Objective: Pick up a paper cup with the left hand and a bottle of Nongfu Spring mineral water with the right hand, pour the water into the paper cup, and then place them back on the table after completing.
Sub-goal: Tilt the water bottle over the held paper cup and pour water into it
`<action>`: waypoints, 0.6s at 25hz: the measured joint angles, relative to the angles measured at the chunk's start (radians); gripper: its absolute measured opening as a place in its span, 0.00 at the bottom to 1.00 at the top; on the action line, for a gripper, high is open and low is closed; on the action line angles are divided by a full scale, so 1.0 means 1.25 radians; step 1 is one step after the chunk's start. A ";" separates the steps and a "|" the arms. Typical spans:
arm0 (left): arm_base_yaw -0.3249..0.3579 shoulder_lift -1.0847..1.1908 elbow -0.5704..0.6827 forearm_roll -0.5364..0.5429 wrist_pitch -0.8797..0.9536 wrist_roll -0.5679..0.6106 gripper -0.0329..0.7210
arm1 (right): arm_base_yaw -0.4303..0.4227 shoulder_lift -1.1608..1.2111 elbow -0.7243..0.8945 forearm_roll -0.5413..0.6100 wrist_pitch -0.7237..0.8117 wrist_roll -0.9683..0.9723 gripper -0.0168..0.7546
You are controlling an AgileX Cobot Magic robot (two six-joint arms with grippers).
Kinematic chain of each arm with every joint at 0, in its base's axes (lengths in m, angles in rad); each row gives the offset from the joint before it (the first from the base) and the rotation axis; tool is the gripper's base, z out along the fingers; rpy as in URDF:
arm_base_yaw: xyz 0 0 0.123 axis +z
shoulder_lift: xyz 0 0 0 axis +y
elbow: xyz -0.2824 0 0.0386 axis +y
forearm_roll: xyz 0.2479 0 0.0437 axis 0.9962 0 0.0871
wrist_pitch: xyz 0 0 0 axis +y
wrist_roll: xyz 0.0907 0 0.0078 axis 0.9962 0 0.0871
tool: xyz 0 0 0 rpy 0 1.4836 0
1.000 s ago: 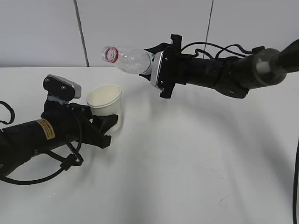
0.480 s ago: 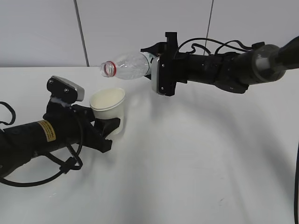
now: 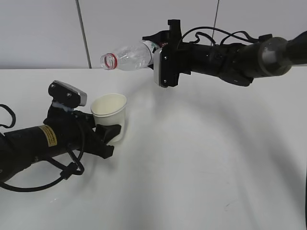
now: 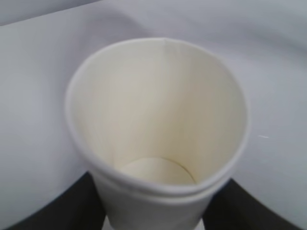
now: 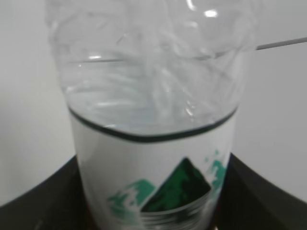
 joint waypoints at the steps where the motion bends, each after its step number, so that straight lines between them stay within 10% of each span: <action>1: 0.000 0.000 0.000 -0.009 0.000 0.000 0.51 | 0.000 0.000 -0.002 0.000 0.005 -0.003 0.64; 15: 0.000 0.000 0.000 -0.068 -0.003 0.000 0.51 | 0.000 0.000 -0.010 0.001 0.050 -0.090 0.64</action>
